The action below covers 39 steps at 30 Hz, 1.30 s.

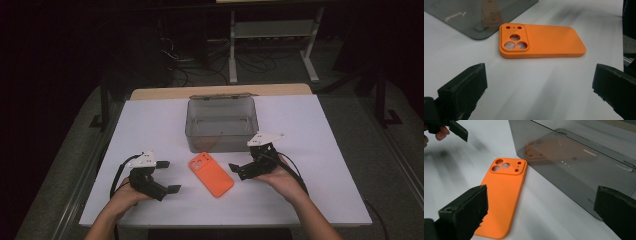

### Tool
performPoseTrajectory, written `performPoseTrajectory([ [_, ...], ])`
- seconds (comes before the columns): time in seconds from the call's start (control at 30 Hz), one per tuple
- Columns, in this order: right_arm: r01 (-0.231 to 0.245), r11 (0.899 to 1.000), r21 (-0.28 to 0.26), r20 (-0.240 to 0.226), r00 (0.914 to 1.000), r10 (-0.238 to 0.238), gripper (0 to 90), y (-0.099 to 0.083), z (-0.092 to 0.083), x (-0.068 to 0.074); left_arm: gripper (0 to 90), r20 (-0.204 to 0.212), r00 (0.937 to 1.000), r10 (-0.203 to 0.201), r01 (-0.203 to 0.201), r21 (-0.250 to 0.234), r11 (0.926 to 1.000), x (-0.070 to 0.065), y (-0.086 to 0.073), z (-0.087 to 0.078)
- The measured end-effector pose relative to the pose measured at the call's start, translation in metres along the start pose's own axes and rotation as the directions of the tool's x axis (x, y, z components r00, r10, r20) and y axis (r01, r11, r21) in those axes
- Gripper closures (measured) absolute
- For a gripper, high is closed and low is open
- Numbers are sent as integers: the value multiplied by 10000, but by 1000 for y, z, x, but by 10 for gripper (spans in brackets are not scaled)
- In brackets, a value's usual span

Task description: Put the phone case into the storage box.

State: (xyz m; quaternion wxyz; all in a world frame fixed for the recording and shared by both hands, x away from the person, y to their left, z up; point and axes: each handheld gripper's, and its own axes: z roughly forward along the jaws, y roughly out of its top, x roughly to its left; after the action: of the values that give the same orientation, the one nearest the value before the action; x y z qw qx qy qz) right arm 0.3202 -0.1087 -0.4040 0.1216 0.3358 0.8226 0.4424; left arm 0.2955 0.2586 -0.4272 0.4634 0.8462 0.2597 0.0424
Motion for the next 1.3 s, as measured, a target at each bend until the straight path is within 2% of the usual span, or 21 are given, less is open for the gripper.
performPoseTrajectory([
  [0.57, 130, 9999, -9, -99, 9999, -130, 0, 12, 10, 6, 0, -61, 9999, 92, -93, -115, 9999, 0, -1, -1],
  [1.03, 307, 9995, -45, -364, 9989, -308, 0, 24, 22, 18, 0, -56, 9999, 116, -117, -181, 9998, 0, -1, -2],
  [1.3, 222, 9997, -80, -433, 9988, -225, 0, 29, 27, 23, 0, -52, 9999, 120, -121, -183, 9998, 0, -1, -2],
])
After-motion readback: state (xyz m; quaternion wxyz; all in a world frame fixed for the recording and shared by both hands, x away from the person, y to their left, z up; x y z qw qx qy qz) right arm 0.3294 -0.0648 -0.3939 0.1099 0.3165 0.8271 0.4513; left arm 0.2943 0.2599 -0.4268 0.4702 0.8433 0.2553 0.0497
